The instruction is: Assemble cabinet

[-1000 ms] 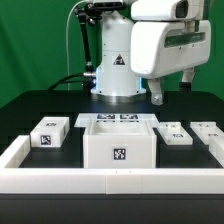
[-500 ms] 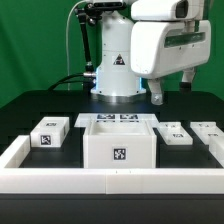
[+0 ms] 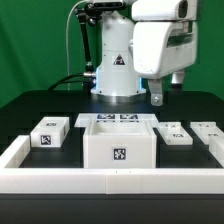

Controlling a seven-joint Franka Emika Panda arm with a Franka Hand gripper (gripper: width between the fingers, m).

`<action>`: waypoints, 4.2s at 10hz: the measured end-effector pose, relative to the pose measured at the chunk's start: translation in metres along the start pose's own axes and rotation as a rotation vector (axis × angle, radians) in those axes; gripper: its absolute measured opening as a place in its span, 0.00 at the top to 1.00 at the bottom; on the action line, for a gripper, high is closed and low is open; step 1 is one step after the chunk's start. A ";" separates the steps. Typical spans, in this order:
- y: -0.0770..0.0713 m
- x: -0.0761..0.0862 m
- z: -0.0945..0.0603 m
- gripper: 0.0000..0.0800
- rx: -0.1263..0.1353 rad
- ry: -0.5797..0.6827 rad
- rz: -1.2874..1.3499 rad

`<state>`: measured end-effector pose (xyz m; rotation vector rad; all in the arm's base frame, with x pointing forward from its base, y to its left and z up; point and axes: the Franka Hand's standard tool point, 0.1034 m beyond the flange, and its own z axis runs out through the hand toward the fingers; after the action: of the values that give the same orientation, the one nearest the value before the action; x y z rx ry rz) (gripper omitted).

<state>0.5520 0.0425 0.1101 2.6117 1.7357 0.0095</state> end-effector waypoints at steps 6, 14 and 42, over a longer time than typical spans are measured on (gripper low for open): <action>0.003 -0.011 0.003 0.00 -0.037 0.006 -0.222; -0.021 -0.039 0.018 0.00 0.030 -0.023 -0.266; -0.074 -0.083 0.084 0.94 0.121 -0.018 -0.329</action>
Offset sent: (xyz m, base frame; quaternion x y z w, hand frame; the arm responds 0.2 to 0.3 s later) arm 0.0000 0.0000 0.0000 0.0000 0.0000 0.0000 1.0000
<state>0.4525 -0.0056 0.0258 2.3558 2.2000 -0.1233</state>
